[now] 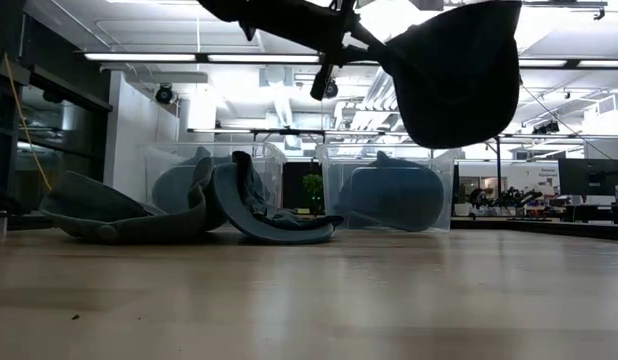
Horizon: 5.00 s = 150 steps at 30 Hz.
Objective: Pick & Place hat
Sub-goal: Put the right black cap into the right transparent bin
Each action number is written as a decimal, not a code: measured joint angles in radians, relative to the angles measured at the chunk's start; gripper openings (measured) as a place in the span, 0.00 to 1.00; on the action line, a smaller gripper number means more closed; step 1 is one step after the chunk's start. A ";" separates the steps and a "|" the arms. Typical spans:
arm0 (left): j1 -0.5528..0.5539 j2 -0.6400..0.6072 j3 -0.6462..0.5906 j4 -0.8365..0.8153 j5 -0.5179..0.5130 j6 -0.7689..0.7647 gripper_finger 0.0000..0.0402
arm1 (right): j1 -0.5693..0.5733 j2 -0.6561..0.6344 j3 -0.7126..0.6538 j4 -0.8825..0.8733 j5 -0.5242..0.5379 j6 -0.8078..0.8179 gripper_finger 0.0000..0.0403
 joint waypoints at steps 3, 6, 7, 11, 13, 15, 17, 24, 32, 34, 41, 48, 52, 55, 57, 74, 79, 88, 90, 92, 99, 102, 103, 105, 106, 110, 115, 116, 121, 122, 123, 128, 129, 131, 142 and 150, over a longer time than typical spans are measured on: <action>0.000 0.000 0.000 0.000 0.000 0.007 0.01 | -0.007 0.077 0.135 -0.199 -0.027 0.081 0.41; 0.000 0.000 0.000 -0.001 0.000 0.021 0.01 | -0.052 0.160 0.269 -0.413 -0.104 0.196 0.41; 0.000 0.000 0.000 -0.001 0.000 0.023 0.01 | -0.073 0.188 0.311 -0.476 -0.137 0.235 0.41; 0.000 0.000 0.000 -0.002 0.001 0.039 0.01 | -0.171 0.292 0.447 -0.669 -0.294 0.309 0.41; 0.000 0.000 0.000 -0.002 0.008 0.049 0.01 | -0.218 0.339 0.496 -0.721 -0.364 0.305 0.41; 0.000 0.000 0.000 -0.003 0.023 0.058 0.01 | -0.260 0.383 0.538 -0.756 -0.411 0.281 0.41; -0.004 0.000 0.000 -0.004 0.029 0.081 0.01 | -0.300 0.422 0.574 -0.792 -0.455 0.254 0.41; -0.012 0.000 0.000 -0.040 0.044 0.148 0.01 | -0.431 0.552 0.677 -0.933 -0.629 0.241 0.46; -0.014 -0.001 0.000 -0.062 0.044 0.188 0.01 | -0.534 0.623 0.691 -0.952 -0.840 0.249 0.63; -0.014 -0.001 0.000 -0.062 0.043 0.201 0.01 | -0.553 0.641 0.691 -0.958 -0.869 0.249 0.65; -0.013 -0.001 0.000 -0.061 0.038 0.227 0.01 | -0.612 0.721 0.690 -0.988 -0.920 0.261 0.68; -0.012 -0.001 0.000 -0.061 0.032 0.237 0.01 | -0.644 0.800 0.690 -1.062 -0.955 0.286 0.68; -0.012 -0.001 0.000 -0.060 0.048 0.249 0.01 | -0.654 0.835 0.690 -1.069 -0.963 0.310 0.68; -0.012 -0.001 0.000 -0.061 0.060 0.254 0.01 | -0.655 0.857 0.690 -1.091 -0.976 0.328 0.68; -0.012 -0.001 0.000 -0.061 0.073 0.256 0.01 | -0.655 0.867 0.688 -1.091 -0.982 0.331 0.68; -0.011 -0.001 0.000 -0.069 0.133 0.284 0.01 | -0.655 0.821 0.523 -1.084 -0.949 0.469 0.51; -0.011 -0.001 0.000 -0.070 0.154 0.289 0.01 | -0.655 0.820 0.529 -1.082 -0.919 0.467 0.33; -0.011 -0.001 0.001 -0.072 0.160 0.289 0.06 | -0.676 0.818 0.529 -1.088 -0.894 0.436 0.03; -0.011 -0.001 0.001 -0.068 0.178 0.289 0.07 | -0.684 0.817 0.529 -1.088 -0.899 0.431 0.01; -0.011 -0.001 0.002 -0.067 0.195 0.290 0.08 | -0.688 0.817 0.529 -1.088 -0.900 0.420 0.01; -0.011 -0.001 0.002 -0.066 0.201 0.343 0.11 | -0.694 0.817 0.529 -1.084 -0.901 0.406 0.00; -0.011 -0.001 0.002 -0.060 0.215 0.368 0.17 | -0.694 0.817 0.529 -1.084 -0.899 0.405 0.00; -0.011 -0.001 0.002 -0.056 0.222 0.374 0.20 | -0.694 0.817 0.529 -1.084 -0.898 0.402 0.00; -0.011 -0.012 0.002 -0.048 0.246 0.387 0.28 | -0.694 0.817 0.529 -1.084 -0.898 0.401 0.00; -0.011 -0.023 0.001 -0.048 0.254 0.388 0.31 | -0.694 0.817 0.529 -1.084 -0.894 0.401 0.00; -0.003 -0.040 0.025 -0.073 0.283 0.410 0.45 | -0.694 0.812 0.530 -1.083 -0.887 0.398 0.00; 0.053 -0.094 0.058 -0.294 0.282 0.513 0.50 | -0.694 0.796 0.530 -1.089 -0.889 0.400 0.00; 0.068 -0.118 0.052 -0.367 0.280 0.544 0.50 | -0.694 0.792 0.530 -1.089 -0.889 0.402 0.00; 0.109 -0.207 0.025 -0.529 0.215 0.670 0.50 | -0.694 0.742 0.530 -1.090 -0.883 0.423 0.00; 0.117 -0.234 0.002 -0.547 0.204 0.680 0.50 | -0.694 0.728 0.530 -1.091 -0.883 0.425 0.00; 0.123 -0.259 -0.022 -0.549 0.200 0.686 0.50 | -0.694 0.714 0.530 -1.091 -0.882 0.427 0.00; 0.137 -0.385 -0.212 -0.420 0.175 0.666 0.50 | -0.696 0.655 0.530 -1.090 -0.885 0.414 0.00; 0.140 -0.409 -0.259 -0.377 0.180 0.651 0.50 | -0.703 0.647 0.530 -1.087 -0.889 0.396 0.00; 0.139 -0.454 -0.354 -0.279 0.206 0.605 0.50 | -0.724 0.642 0.530 -1.078 -0.915 0.334 0.00; 0.138 -0.666 -0.715 0.099 0.237 0.336 0.50 | -0.964 0.693 0.530 -1.013 -1.095 0.006 0.00; 0.138 -0.764 -0.745 0.097 0.225 0.323 0.50 | -1.083 0.730 0.530 -0.892 -1.182 -0.139 0.00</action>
